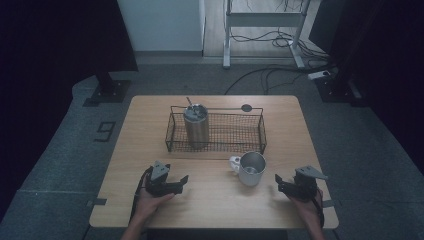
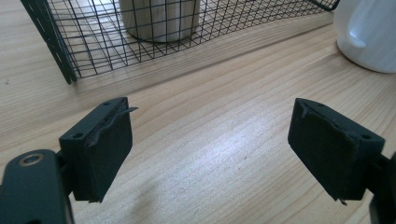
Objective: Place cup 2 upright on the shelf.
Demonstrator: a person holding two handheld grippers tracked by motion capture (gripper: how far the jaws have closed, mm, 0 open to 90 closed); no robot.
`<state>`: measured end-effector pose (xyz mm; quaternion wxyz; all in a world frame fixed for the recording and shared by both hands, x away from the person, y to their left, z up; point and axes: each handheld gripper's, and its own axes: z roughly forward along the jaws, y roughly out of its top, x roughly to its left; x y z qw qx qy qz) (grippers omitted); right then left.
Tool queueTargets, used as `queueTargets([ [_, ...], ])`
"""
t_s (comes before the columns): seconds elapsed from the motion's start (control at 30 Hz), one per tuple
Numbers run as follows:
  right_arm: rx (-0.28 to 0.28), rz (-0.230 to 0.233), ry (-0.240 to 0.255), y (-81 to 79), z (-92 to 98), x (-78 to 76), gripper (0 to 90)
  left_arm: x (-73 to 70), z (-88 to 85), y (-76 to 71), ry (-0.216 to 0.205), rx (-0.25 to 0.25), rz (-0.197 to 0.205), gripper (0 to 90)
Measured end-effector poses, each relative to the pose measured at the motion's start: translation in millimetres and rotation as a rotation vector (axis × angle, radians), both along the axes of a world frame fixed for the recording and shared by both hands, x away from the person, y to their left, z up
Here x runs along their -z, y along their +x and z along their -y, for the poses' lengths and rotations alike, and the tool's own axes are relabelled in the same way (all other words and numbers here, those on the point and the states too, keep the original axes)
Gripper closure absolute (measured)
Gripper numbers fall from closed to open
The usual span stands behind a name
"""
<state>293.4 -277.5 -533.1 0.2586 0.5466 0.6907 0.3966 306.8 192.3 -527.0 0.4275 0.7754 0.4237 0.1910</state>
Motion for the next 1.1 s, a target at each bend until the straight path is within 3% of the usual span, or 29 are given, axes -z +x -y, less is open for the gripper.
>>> queueTargets([
  [0.3, -0.05, 0.052, 0.058, -8.7, -4.1, -16.5, 13.8, 4.9, 1.4, 0.8, 0.021, -0.007, -0.03, 14.4],
  [0.6, -0.109, 0.086, 0.105, -14.6, -14.4, -29.3, 13.4, 4.3, -0.3, 1.3, 0.011, -0.008, -0.037, 14.4],
  [1.1, -0.206, 0.093, 0.117, -12.8, -48.3, -33.2, 12.8, 5.2, -1.2, -0.1, 0.006, -0.003, -0.053, 14.6],
])
